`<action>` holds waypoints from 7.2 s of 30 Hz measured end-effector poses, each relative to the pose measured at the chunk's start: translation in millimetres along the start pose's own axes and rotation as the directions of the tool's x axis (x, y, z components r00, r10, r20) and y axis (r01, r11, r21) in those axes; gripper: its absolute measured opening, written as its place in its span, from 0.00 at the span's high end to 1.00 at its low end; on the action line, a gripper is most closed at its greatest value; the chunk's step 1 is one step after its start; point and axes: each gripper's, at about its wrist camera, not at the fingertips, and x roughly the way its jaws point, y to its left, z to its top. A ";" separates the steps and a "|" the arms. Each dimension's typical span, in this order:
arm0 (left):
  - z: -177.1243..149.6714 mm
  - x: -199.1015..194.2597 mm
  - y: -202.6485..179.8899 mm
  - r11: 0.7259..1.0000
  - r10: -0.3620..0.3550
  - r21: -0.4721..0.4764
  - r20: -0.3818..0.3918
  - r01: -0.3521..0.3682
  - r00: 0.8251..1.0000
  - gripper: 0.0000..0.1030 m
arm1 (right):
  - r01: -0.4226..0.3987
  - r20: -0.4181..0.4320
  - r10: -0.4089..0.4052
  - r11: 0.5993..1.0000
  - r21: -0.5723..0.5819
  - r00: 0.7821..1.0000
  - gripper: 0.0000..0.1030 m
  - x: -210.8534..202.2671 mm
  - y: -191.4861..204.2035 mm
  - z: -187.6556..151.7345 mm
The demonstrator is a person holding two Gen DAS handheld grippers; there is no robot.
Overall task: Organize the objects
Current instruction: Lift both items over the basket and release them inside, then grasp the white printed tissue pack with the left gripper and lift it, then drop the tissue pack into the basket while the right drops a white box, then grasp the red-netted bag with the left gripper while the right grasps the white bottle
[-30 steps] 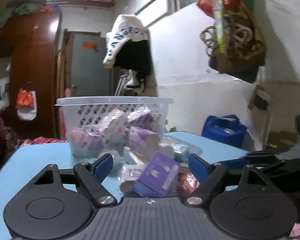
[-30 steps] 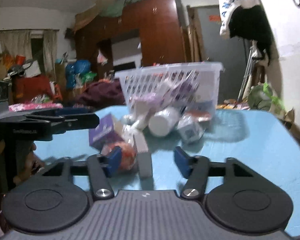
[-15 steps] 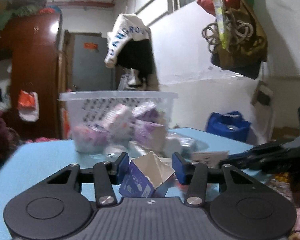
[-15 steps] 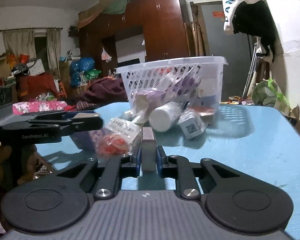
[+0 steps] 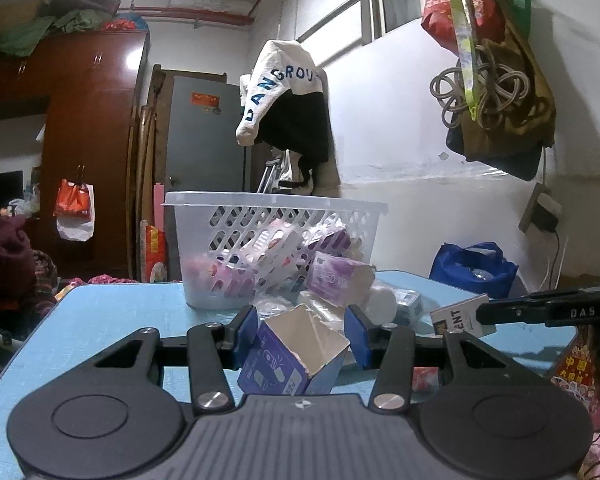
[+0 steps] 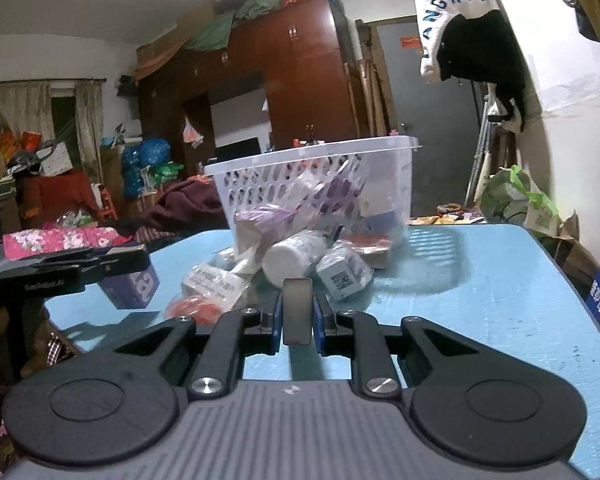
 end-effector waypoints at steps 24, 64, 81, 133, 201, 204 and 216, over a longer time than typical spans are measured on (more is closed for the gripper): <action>175.9 165.3 44.7 0.989 0.024 -0.148 -0.018 -0.026 1.000 0.46 | 0.018 0.105 -0.006 0.994 -0.107 0.994 0.82 135.8 -7.0 194.0; 23.7 86.8 -24.8 0.996 0.081 -0.001 -0.374 -0.088 0.924 0.12 | 0.104 -0.332 -0.144 0.985 -0.135 0.932 0.58 99.5 -15.7 33.4; 16.8 67.5 -0.5 0.988 0.014 -0.140 -0.298 -0.058 0.954 0.48 | 0.138 -0.189 -0.151 0.987 -0.080 0.970 0.59 80.0 -20.6 36.8; -0.7 58.9 -34.5 0.987 -0.057 0.122 -0.318 0.100 0.946 0.59 | 0.108 -0.129 -0.109 0.994 -0.008 0.986 0.60 72.1 -26.8 34.4; -4.9 41.9 -42.1 0.999 -0.036 -0.010 -0.257 0.035 0.966 0.48 | 0.277 -0.255 -0.289 0.957 -0.081 0.923 0.24 116.1 23.2 33.8; -4.0 41.8 -32.5 0.999 -0.028 -0.031 -0.253 0.020 0.967 0.48 | 0.271 -0.267 -0.286 0.958 -0.091 0.920 0.34 119.5 27.6 32.0; -6.5 39.0 -20.2 0.999 -0.019 -0.053 -0.228 0.007 0.974 0.48 | 0.302 -0.237 -0.314 0.950 -0.086 0.920 0.56 101.2 29.5 27.9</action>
